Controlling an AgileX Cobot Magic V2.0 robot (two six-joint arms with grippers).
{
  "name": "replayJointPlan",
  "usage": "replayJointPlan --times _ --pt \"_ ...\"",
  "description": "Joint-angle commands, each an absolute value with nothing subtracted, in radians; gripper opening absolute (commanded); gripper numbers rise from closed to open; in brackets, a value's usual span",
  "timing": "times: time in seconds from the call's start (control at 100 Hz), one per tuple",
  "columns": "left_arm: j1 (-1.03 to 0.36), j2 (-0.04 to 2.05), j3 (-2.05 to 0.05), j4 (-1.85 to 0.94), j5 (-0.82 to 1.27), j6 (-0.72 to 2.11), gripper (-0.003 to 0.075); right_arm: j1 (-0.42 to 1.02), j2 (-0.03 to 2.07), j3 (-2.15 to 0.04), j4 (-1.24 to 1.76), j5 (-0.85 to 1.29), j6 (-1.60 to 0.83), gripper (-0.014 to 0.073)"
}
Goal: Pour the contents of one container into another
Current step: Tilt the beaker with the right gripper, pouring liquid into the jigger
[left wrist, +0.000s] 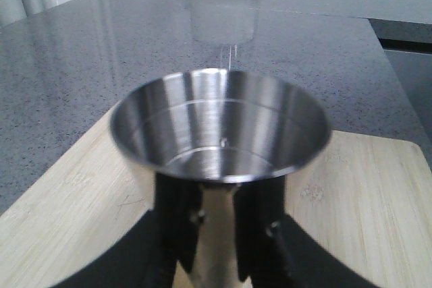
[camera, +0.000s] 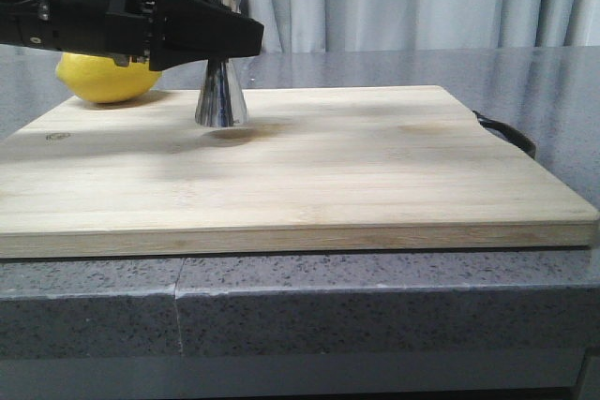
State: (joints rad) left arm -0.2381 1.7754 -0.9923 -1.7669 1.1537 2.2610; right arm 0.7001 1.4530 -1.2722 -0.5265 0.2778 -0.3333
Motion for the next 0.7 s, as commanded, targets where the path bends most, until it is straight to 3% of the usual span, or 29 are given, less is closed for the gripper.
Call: replayJointPlan --times 0.0,0.69 --pt "-0.246 1.739 -1.022 -1.841 1.279 2.265 0.0187 0.701 1.416 -1.310 -0.584 0.198 -0.341 0.0286" --pt "-0.246 1.739 -1.050 -1.841 1.279 2.265 0.0187 0.701 1.416 -1.310 -0.775 0.177 -0.341 0.0286"
